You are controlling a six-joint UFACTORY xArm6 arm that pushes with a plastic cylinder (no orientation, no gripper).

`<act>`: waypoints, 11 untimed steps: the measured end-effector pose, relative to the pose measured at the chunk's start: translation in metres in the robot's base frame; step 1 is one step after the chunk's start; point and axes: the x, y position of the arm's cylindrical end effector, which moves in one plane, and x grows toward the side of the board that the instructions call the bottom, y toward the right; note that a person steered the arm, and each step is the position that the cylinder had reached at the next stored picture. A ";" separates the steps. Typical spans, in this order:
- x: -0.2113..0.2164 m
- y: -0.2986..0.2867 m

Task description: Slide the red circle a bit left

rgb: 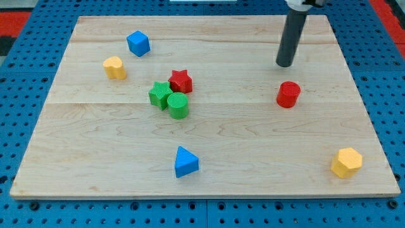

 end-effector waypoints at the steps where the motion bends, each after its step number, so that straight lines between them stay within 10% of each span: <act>1: 0.032 0.019; 11: 0.080 0.000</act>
